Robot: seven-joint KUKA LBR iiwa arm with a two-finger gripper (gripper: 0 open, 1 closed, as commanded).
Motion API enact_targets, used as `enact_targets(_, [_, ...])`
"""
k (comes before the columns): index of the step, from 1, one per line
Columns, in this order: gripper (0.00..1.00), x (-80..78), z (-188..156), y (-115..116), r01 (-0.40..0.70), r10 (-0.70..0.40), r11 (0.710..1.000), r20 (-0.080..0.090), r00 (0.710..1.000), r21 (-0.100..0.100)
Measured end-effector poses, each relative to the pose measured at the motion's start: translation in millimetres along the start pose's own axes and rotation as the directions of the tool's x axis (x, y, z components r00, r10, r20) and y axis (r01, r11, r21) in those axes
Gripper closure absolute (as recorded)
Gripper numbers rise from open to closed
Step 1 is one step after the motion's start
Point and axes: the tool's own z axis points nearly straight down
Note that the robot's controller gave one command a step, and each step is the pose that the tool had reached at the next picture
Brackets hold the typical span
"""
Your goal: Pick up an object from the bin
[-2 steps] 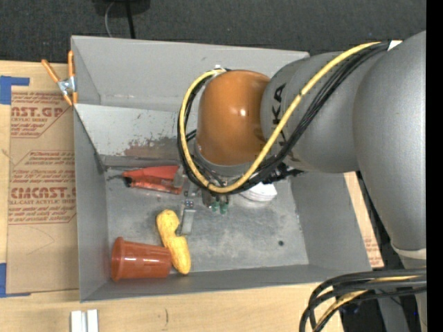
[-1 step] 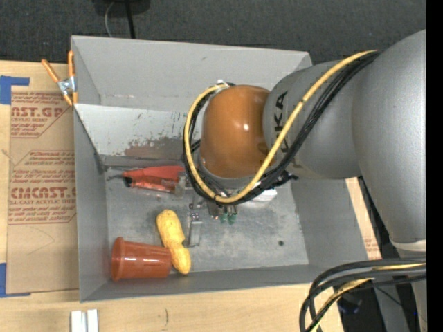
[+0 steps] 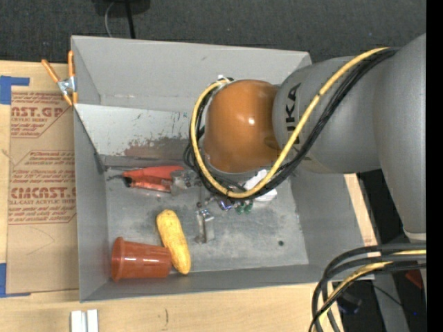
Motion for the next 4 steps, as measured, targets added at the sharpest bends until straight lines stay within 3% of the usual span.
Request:
enact_targets(1, [0.0,-2.0,54,5,0.154,-0.154,0.988,0.001,0.988,-0.001])
enact_targets(2, [1.0,-9.7,78,21,0.555,-0.555,0.832,0.002,0.832,0.0])
enact_targets(4, [1.0,-9.3,77,20,0.553,-0.553,0.833,0.002,0.833,-0.001])
